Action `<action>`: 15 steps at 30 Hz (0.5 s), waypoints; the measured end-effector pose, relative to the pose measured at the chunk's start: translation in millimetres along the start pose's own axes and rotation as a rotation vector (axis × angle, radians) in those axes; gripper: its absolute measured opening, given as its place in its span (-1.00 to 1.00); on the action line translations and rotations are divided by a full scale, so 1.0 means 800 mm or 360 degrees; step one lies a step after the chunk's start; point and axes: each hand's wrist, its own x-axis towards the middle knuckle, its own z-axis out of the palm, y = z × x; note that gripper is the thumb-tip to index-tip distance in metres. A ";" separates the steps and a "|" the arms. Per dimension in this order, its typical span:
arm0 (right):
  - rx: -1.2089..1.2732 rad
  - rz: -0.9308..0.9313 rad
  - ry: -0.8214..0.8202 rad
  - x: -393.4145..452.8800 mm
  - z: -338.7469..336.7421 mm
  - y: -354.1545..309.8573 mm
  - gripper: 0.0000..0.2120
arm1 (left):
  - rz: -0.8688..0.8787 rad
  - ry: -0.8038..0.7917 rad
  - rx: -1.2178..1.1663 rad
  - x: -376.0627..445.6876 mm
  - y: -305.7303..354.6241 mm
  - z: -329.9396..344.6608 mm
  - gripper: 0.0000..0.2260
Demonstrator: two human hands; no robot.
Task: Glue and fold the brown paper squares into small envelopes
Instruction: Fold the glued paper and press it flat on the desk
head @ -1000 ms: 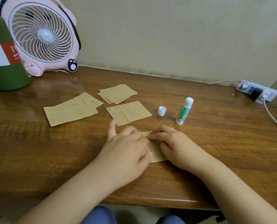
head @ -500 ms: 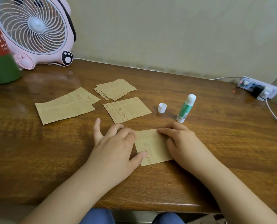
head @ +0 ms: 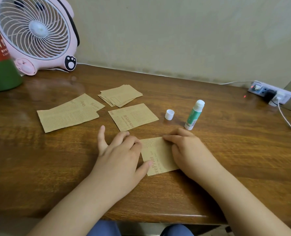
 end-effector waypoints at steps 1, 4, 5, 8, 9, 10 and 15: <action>-0.0054 0.0075 0.0037 -0.001 -0.004 0.009 -0.59 | 0.0006 0.0012 0.0003 0.000 0.000 0.000 -0.52; -0.0137 0.0115 0.0046 0.001 -0.004 0.012 -0.63 | 0.0005 0.0025 0.0004 0.001 0.000 0.002 -0.51; -0.0093 0.0042 0.0017 0.004 -0.002 0.002 -0.63 | 0.0004 0.0020 0.0004 0.002 0.000 0.002 -0.52; 0.0112 -0.0307 -0.0160 0.012 0.016 -0.036 -0.59 | -0.0006 0.0039 -0.0010 0.002 0.000 0.002 -0.54; 0.0154 -0.0350 -0.0187 0.013 0.019 -0.042 -0.59 | -0.0010 0.0038 -0.0010 0.001 0.000 0.001 -0.54; 0.0182 -0.0348 -0.0181 0.013 0.019 -0.043 -0.58 | -0.0012 0.0026 -0.0005 0.001 0.001 0.000 -0.54; 0.0069 -0.0016 -0.0028 -0.003 -0.003 0.009 -0.57 | -0.0017 -0.0020 0.0004 0.001 0.000 0.000 -0.50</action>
